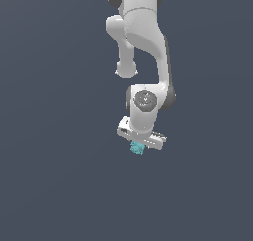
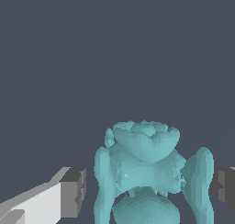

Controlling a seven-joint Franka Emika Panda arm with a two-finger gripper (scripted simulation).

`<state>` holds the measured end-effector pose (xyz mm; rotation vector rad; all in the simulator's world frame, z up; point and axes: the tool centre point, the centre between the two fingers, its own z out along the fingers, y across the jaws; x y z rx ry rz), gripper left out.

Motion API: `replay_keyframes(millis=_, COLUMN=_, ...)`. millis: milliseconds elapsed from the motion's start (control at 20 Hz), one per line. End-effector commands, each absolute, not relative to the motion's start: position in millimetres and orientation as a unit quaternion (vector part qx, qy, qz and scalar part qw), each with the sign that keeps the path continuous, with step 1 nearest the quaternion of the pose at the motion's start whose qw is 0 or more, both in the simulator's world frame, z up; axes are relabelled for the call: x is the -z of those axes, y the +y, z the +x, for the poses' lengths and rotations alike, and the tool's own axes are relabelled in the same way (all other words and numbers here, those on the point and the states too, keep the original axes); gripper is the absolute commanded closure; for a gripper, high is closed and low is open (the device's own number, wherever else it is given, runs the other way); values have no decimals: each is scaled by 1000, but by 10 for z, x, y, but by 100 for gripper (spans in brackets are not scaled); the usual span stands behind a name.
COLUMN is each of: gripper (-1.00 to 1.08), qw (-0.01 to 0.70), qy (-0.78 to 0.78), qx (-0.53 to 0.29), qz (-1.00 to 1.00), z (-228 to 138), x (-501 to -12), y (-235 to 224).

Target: Pick up the object and move it to a goal position.

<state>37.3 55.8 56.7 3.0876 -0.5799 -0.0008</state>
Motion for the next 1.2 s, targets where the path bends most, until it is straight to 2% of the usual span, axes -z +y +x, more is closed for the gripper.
replay_keyframes(millis=0, gripper=-92, qw=0, qy=-185, qx=0, qz=983, z=371, x=-456, y=557)
replay_keyframes(millis=250, gripper=-92, qw=0, qy=-185, qx=0, qz=983, z=384, x=-402, y=561)
replay_keyframes(millis=300, gripper=108, qw=0, qy=-185, qx=0, qz=983, z=384, x=-402, y=561)
replay_keyframes(millis=1150, gripper=108, qw=0, qy=-185, qx=0, qz=983, z=327, x=-495, y=574)
